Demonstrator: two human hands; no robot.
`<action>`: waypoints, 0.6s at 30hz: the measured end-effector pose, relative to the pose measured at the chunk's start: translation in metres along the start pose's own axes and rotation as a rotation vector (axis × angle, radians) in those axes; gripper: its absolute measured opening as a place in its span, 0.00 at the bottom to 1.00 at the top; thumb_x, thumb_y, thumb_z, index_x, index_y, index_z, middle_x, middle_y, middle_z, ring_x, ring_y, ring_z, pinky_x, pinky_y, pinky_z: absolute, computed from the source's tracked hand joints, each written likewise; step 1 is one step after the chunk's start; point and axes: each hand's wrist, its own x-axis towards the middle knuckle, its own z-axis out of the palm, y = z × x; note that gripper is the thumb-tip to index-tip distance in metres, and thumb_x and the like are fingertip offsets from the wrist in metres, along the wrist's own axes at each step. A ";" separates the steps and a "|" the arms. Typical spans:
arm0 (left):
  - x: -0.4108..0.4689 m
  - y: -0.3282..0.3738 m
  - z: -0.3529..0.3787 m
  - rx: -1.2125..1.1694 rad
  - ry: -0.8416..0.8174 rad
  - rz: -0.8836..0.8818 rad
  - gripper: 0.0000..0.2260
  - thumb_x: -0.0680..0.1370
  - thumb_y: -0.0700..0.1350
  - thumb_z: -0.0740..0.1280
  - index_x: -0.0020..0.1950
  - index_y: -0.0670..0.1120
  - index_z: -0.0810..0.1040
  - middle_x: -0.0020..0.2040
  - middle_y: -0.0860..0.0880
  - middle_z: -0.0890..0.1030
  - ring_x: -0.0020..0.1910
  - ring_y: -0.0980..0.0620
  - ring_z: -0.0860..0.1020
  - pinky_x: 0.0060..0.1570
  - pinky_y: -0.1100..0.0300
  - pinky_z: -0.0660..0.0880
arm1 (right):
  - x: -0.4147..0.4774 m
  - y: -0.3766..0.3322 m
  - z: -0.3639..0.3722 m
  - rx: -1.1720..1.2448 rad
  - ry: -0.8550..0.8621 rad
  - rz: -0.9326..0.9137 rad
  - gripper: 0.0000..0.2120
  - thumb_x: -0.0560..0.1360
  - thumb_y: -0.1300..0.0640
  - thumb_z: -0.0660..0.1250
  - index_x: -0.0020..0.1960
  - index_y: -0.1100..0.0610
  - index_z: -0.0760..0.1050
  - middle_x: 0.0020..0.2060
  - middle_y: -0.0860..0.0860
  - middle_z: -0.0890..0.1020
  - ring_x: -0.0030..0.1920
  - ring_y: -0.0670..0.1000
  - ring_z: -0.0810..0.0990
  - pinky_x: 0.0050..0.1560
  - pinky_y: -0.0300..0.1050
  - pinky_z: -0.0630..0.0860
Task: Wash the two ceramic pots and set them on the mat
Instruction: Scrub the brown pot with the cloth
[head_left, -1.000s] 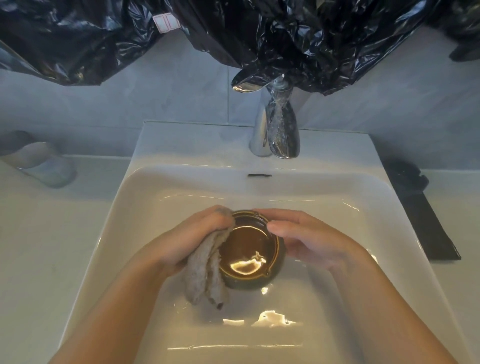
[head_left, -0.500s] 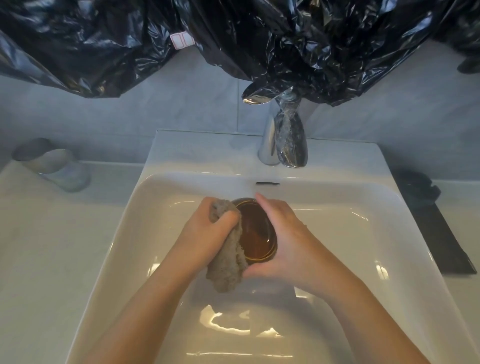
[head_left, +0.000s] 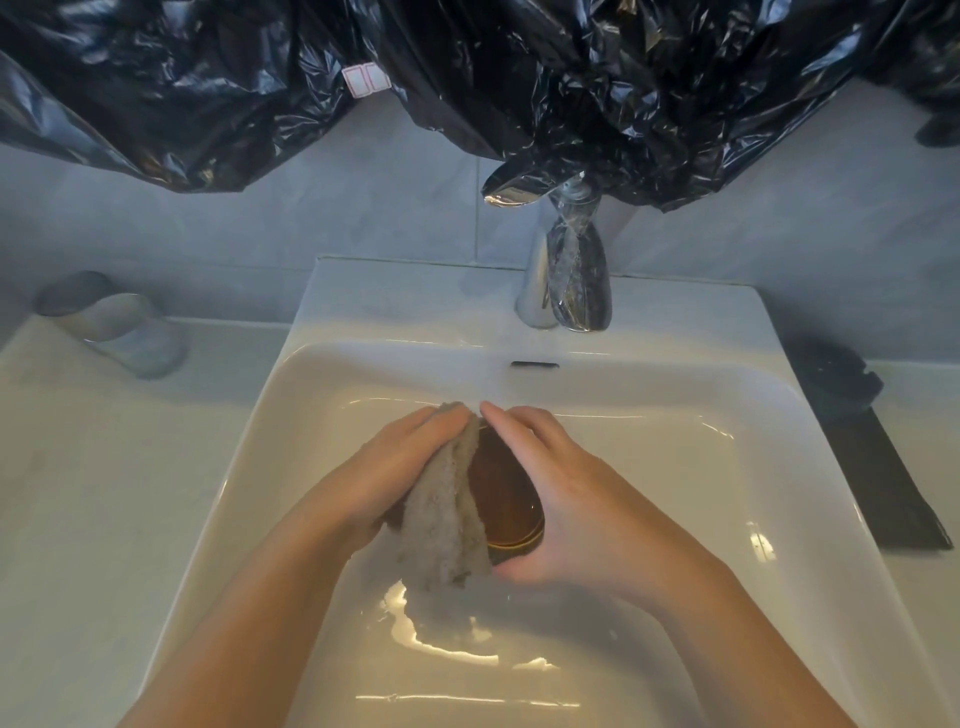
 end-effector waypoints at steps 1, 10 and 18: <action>-0.001 0.000 0.000 -0.048 0.007 0.000 0.19 0.74 0.63 0.64 0.55 0.50 0.81 0.53 0.47 0.83 0.55 0.47 0.81 0.62 0.44 0.73 | -0.001 0.000 0.002 0.015 0.007 0.007 0.55 0.64 0.44 0.79 0.78 0.41 0.45 0.69 0.37 0.54 0.62 0.46 0.72 0.58 0.38 0.74; -0.003 0.000 -0.011 -0.181 0.234 0.218 0.09 0.78 0.43 0.67 0.57 0.46 0.78 0.50 0.42 0.82 0.51 0.44 0.82 0.52 0.47 0.79 | 0.007 0.014 0.000 0.938 0.101 0.078 0.45 0.56 0.51 0.79 0.69 0.41 0.64 0.65 0.46 0.74 0.63 0.46 0.78 0.55 0.40 0.78; -0.014 0.008 0.008 -0.049 0.386 0.239 0.19 0.67 0.49 0.62 0.57 0.52 0.67 0.48 0.52 0.75 0.44 0.58 0.76 0.41 0.61 0.73 | 0.014 0.011 0.018 1.372 -0.012 0.020 0.50 0.61 0.44 0.81 0.75 0.51 0.61 0.64 0.60 0.75 0.61 0.58 0.78 0.56 0.52 0.77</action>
